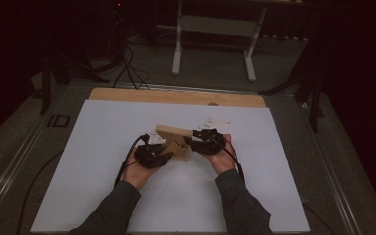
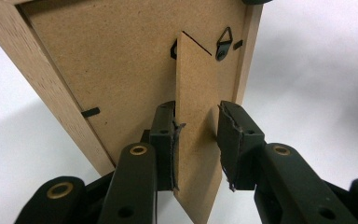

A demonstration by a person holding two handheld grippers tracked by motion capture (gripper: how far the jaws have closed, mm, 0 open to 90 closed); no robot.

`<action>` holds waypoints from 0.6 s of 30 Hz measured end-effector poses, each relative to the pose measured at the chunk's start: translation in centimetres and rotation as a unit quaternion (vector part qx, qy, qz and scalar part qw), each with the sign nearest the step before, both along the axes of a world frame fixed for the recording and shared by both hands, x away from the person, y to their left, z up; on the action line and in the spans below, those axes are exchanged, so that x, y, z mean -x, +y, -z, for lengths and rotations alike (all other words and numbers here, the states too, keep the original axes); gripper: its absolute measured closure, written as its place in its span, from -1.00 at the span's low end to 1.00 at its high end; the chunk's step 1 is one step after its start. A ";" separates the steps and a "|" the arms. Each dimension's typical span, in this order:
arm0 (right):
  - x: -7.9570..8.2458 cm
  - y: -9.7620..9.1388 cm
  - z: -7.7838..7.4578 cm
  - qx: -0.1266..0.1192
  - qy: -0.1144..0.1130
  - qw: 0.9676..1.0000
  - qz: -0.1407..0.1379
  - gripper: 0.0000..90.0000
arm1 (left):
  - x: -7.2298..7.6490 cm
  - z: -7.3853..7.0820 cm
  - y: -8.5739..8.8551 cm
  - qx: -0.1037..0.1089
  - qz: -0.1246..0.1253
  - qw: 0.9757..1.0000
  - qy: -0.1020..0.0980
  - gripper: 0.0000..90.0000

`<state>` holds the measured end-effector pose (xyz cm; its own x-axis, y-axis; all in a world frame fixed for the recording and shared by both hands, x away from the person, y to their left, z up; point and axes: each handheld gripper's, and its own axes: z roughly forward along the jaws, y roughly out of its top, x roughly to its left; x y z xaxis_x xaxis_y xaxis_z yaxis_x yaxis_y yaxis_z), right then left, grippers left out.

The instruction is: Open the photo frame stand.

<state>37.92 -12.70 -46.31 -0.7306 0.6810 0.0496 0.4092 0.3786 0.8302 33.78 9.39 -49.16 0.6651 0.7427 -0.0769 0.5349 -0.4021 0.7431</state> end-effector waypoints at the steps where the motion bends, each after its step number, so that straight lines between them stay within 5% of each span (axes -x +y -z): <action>1: 0.1 0.0 0.0 0.001 -0.001 1.000 -0.002 0.25 | 0.0 0.1 0.1 0.001 0.002 1.000 -0.001 0.53; 18: 1.4 0.6 -0.3 0.028 -0.020 0.999 -0.023 0.24 | 0.7 -0.1 0.2 0.007 0.002 1.000 -0.025 0.59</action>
<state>36.56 -12.12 -45.97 -0.7614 0.6481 -0.0170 0.3581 0.4422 0.8223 33.06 9.62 -49.05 0.6719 0.7387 -0.0534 0.4949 -0.3942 0.7744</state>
